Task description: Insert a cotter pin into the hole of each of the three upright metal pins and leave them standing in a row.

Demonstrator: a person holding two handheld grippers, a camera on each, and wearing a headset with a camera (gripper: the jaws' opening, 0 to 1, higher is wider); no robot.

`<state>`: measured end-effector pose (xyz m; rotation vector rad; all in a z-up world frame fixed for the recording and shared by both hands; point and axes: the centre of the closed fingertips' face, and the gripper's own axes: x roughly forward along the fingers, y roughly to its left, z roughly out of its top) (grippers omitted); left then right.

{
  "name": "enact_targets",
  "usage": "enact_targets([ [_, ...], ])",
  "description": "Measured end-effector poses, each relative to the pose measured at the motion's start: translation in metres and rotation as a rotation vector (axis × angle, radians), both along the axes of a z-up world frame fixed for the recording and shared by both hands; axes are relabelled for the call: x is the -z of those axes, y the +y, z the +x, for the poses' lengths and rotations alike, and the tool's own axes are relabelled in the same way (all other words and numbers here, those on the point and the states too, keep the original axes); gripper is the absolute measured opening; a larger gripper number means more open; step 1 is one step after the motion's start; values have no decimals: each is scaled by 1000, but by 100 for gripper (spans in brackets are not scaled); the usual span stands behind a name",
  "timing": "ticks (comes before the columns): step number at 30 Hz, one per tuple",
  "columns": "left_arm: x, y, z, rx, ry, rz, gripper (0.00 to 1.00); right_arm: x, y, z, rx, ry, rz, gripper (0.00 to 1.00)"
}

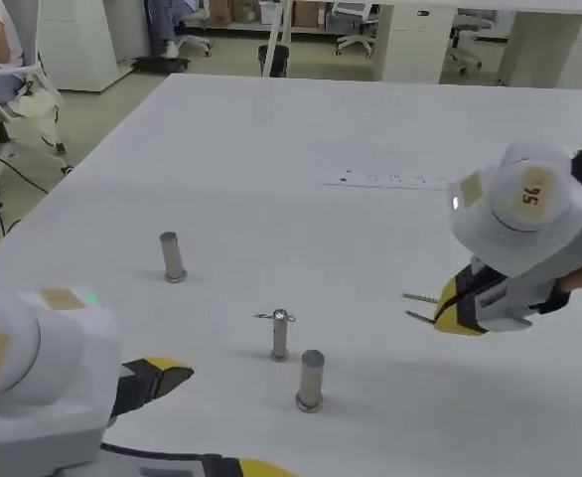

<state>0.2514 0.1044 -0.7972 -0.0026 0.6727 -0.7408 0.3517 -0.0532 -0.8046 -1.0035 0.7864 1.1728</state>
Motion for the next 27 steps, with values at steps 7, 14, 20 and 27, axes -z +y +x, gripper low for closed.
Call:
enact_targets([
  [7, -6, -2, 4, 1, -3, -11, 81, -9, -5, -15, 8, -26, 48, 3],
  [14, -11, -4, 10, -12, -19, -40, 78, -17, -2, -25, 13, -60, 97, 3],
  [20, -16, -11, 12, -4, -35, -69, 74, -24, 5, -31, 21, -92, 149, 3],
  [27, -23, -21, 17, 6, -62, -100, 72, -28, 13, -42, 15, -103, 181, 3],
])
